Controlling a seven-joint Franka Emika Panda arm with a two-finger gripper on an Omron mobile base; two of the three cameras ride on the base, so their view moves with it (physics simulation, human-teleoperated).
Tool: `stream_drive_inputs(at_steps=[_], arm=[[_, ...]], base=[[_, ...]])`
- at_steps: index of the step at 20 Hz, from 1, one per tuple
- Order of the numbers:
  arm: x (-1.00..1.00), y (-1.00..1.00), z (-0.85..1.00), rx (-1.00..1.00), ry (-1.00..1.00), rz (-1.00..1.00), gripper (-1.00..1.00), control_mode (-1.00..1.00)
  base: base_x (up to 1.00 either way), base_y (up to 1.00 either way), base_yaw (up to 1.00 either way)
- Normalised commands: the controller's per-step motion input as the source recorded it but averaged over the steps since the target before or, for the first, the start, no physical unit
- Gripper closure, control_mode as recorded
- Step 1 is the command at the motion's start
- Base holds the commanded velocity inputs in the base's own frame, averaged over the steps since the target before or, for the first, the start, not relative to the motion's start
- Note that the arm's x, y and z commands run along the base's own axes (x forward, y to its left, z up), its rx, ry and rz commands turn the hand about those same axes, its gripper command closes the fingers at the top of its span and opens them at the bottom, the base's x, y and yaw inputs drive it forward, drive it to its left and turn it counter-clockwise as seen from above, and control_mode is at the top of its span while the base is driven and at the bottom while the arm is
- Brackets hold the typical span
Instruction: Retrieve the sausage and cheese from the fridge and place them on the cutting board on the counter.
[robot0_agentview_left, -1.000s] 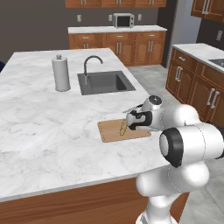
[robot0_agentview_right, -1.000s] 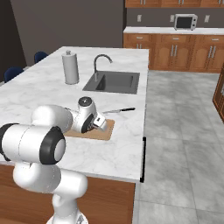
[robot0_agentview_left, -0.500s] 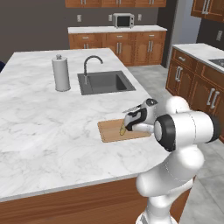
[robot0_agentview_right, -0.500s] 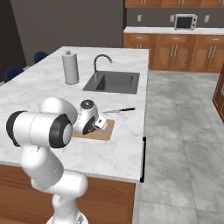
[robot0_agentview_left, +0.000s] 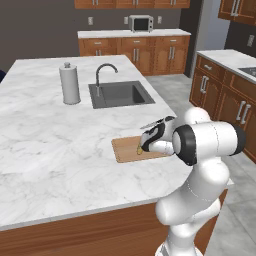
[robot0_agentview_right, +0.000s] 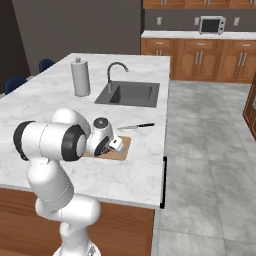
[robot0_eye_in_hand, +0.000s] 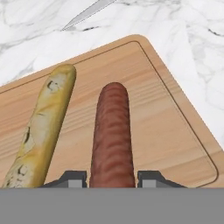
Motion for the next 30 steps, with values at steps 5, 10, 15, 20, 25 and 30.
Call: stream_drive_inputs(at_steps=[5,10,15,20,25,30], arm=[[0.00,0.02,-0.01,0.00,-0.02,0.00,-1.00,-1.00],[0.02,0.00,0.00,0.00,0.00,0.00,-1.00,-1.00],[0.05,0.00,0.00,0.00,0.00,-0.01,-1.00,-1.00],[0.06,0.00,0.01,0.00,0.00,-0.02,-1.00,-1.00],[0.00,0.00,0.25,0.03,-0.07,-0.01,-1.00,-1.00],[-0.16,0.00,0.45,0.05,-0.12,0.00,-1.00,-1.00]], base=[[0.00,0.00,0.00],[0.00,0.00,0.00],[0.00,0.00,0.00],[0.00,0.00,0.00],[0.00,0.00,0.00],[0.00,0.00,0.00]])
